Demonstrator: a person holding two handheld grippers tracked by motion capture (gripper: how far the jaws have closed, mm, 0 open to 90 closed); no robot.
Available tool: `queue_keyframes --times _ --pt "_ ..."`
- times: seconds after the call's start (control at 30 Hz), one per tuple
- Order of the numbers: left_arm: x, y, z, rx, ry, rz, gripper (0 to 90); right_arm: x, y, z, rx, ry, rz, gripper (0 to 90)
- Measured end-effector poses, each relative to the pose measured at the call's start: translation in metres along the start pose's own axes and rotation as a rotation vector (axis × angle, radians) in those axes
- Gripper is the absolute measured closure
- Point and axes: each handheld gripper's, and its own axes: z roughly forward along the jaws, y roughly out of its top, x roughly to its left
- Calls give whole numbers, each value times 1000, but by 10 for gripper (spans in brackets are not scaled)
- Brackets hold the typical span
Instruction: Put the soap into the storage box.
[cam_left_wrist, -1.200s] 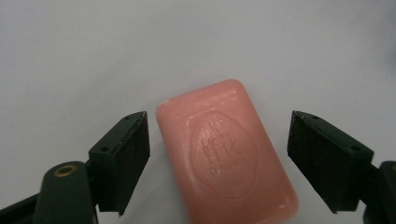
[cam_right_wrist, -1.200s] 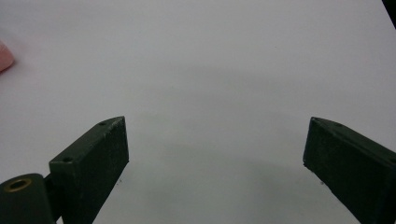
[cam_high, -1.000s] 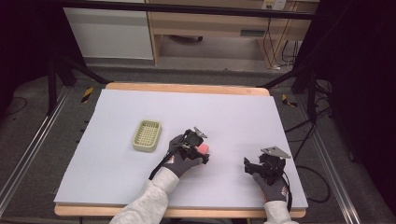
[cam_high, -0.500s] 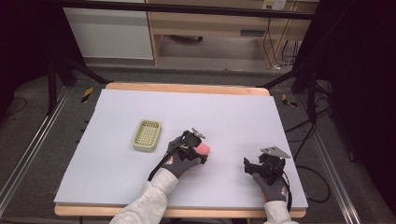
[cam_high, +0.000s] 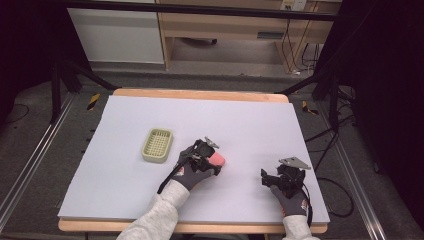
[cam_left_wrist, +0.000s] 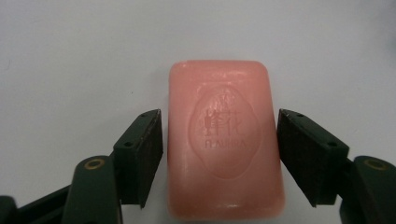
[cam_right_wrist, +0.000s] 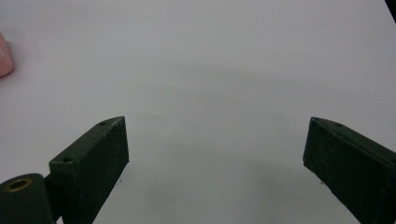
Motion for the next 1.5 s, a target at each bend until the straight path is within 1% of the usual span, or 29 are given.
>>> queue_keyframes --times 0.07,0.1,0.2,0.33,0.43,0.47,0.53,0.7,0.8,0.97,1.0,1.13,1.33,1.5 --pt "0 2 0 1 -2 2 300 0 0 0 2 0 3 71" --pt "-1 4 1 4 -3 4 300 0 0 0 0 2 -3 71" --pt "-1 7 3 17 -2 11 300 0 0 0 2 2 -2 71" --pt "-1 8 8 51 -4 27 306 0 0 0 4 4 3 71" --pt "-1 7 13 70 5 47 311 -1 0 0 1 5 -4 71" --pt "-1 7 14 75 3 46 317 0 0 0 3 4 -1 71" --pt "-2 7 14 73 18 50 333 0 0 0 3 5 -2 71" --pt "-2 7 13 74 16 54 366 0 0 0 3 5 1 71" --pt "-1 7 12 77 8 63 372 0 0 0 4 4 0 71" --pt "-1 6 11 84 10 69 373 0 0 0 8 5 1 70" --pt "0 6 10 91 13 76 373 0 0 0 7 6 -2 70" --pt "2 4 5 88 10 69 373 0 0 -1 4 6 2 70" --pt "4 2 -8 62 5 58 373 0 0 -1 5 7 4 70" --pt "6 0 -20 44 5 64 373 0 0 -1 4 5 2 70"
